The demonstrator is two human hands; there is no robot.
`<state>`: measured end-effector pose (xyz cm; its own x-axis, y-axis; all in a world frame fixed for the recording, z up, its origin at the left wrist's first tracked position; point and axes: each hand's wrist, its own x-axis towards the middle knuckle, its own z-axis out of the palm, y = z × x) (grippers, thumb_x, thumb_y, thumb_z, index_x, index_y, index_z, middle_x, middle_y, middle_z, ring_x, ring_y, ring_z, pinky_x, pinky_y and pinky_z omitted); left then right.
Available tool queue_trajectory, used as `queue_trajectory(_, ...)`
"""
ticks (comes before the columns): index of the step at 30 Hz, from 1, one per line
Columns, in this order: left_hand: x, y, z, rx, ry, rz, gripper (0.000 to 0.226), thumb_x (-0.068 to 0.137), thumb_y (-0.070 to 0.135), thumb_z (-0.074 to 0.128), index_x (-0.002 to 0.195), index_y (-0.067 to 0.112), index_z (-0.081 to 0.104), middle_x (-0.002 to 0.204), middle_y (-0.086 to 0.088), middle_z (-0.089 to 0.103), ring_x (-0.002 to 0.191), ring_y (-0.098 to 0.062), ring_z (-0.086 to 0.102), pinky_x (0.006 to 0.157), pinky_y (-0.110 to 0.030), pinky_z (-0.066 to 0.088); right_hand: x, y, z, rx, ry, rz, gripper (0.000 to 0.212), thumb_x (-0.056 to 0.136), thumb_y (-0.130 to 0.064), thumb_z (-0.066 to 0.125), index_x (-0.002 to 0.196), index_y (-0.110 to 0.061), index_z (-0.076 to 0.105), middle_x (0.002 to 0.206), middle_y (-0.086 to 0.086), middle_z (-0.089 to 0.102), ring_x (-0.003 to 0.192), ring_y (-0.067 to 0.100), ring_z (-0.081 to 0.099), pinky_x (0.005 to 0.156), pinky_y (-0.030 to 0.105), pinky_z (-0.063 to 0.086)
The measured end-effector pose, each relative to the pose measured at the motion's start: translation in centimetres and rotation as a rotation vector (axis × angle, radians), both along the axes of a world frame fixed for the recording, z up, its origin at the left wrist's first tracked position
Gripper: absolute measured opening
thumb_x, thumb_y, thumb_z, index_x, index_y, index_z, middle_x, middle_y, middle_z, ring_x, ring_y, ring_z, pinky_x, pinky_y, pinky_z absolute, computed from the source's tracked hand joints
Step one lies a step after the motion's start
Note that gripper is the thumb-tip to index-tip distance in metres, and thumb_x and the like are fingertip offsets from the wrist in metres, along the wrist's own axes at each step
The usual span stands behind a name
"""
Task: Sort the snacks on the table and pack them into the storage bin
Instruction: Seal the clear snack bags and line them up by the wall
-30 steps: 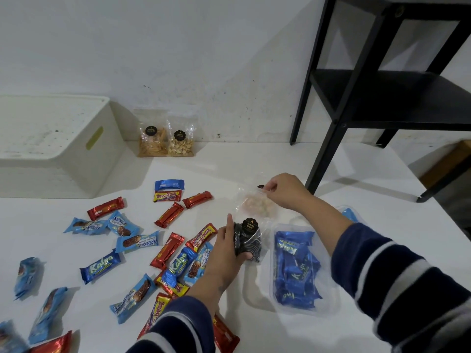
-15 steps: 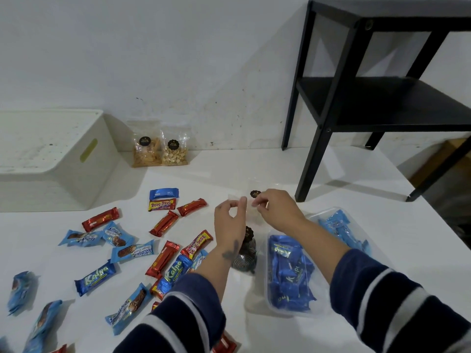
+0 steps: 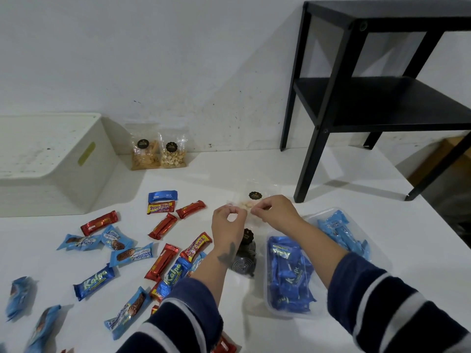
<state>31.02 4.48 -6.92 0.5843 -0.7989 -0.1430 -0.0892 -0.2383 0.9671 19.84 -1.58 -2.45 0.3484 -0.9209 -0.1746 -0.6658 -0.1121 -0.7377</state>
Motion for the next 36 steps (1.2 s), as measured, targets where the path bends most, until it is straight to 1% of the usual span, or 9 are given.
queue_trajectory(5, 0.2, 0.2, -0.1, -0.009, -0.049, -0.051, 0.017, 0.084, 0.036, 0.064, 0.080, 0.020, 0.068, 0.107, -0.001, 0.062, 0.108, -0.012, 0.054, 0.092, -0.028, 0.041, 0.3, -0.1, 0.1, -0.066, 0.013, -0.011, 0.015, 0.087, -0.021, 0.064, 0.090, -0.011, 0.076, 0.082, -0.003, 0.066, 0.070, 0.007, 0.055, 0.058, 0.013, 0.037)
queue_trajectory(15, 0.6, 0.8, 0.3, -0.036, -0.099, -0.099, 0.005, 0.086, 0.023, 0.066, 0.088, 0.019, 0.068, 0.122, 0.002, 0.051, 0.118, -0.005, 0.044, 0.092, -0.014, 0.025, 1.2, -0.8, -0.7, -0.027, 0.069, -0.062, 0.014, 0.090, -0.025, 0.059, 0.090, -0.019, 0.072, 0.095, -0.005, 0.066, 0.086, 0.012, 0.057, 0.080, 0.029, 0.047)
queue_trajectory(21, 2.3, 4.1, -3.2, 0.053, -0.308, -0.350, 0.077, 0.074, 0.020, 0.080, 0.137, 0.030, 0.037, 0.145, 0.011, 0.023, 0.110, 0.007, 0.039, 0.097, -0.020, 0.035, 1.0, -1.4, -0.2, 0.023, -0.052, -0.033, 0.018, 0.093, -0.022, 0.058, 0.096, -0.011, 0.071, 0.091, -0.006, 0.061, 0.086, 0.012, 0.053, 0.063, 0.015, 0.037)
queue_trajectory(23, 2.7, 4.8, -4.3, 0.093, -0.316, -0.398, 0.085, 0.075, 0.020, 0.079, 0.142, 0.037, 0.029, 0.141, 0.009, 0.030, 0.122, -0.007, 0.042, 0.106, -0.031, 0.038, 1.0, -1.2, -0.4, 0.040, -0.094, -0.037, 0.018, 0.094, -0.023, 0.056, 0.098, -0.012, 0.069, 0.093, -0.006, 0.061, 0.087, 0.013, 0.054, 0.065, 0.018, 0.037)
queue_trajectory(26, 2.7, 4.5, -4.4, 0.093, -0.286, -0.354, 0.079, 0.077, 0.017, 0.076, 0.137, 0.046, 0.033, 0.119, 0.014, 0.044, 0.105, -0.014, 0.053, 0.097, -0.039, 0.048, 1.2, -0.5, -0.8, 0.052, -0.202, -0.053, 0.018, 0.095, -0.028, 0.053, 0.111, -0.022, 0.060, 0.107, -0.005, 0.055, 0.097, 0.013, 0.053, 0.079, 0.023, 0.037)
queue_trajectory(29, 3.1, 3.7, -4.0, 0.036, -0.275, -0.266, 0.076, 0.076, 0.015, 0.077, 0.134, 0.043, 0.037, 0.108, 0.021, 0.045, 0.089, -0.010, 0.057, 0.084, -0.037, 0.054, 1.4, 0.8, -1.6, 0.028, -0.352, -0.029, 0.041, 0.090, -0.018, 0.062, 0.120, -0.035, 0.040, 0.125, -0.005, 0.030, 0.111, 0.010, 0.044, 0.094, 0.022, 0.038)
queue_trajectory(31, 3.6, 3.0, -3.4, -0.005, -0.218, -0.211, 0.076, 0.076, 0.011, 0.076, 0.137, 0.036, 0.038, 0.108, 0.017, 0.047, 0.088, -0.008, 0.059, 0.081, -0.029, 0.054, 1.6, 1.4, -2.5, -0.013, -0.362, 0.014, 0.055, 0.085, -0.001, 0.062, 0.119, -0.035, 0.034, 0.129, -0.001, 0.023, 0.119, 0.010, 0.038, 0.095, 0.010, 0.039)
queue_trajectory(33, 4.5, 2.2, -2.6, -0.069, -0.159, -0.146, 0.076, 0.077, 0.009, 0.076, 0.139, 0.032, 0.037, 0.112, 0.009, 0.049, 0.092, -0.009, 0.061, 0.078, -0.022, 0.053, 2.0, 1.4, -3.1, 0.033, -0.339, 0.058, 0.062, 0.085, 0.007, 0.056, 0.122, -0.039, 0.036, 0.133, -0.001, 0.024, 0.120, 0.012, 0.039, 0.083, 0.001, 0.041)
queue_trajectory(36, 6.1, 0.7, -1.1, -0.129, -0.154, -0.144, 0.077, 0.078, 0.008, 0.075, 0.140, 0.029, 0.035, 0.116, 0.003, 0.049, 0.093, -0.007, 0.058, 0.074, -0.015, 0.051, 3.2, 0.6, -3.3, 0.110, -0.308, 0.104, 0.070, 0.088, 0.011, 0.049, 0.131, -0.044, 0.038, 0.115, 0.002, 0.043, 0.093, 0.014, 0.053, 0.075, 0.016, 0.049)
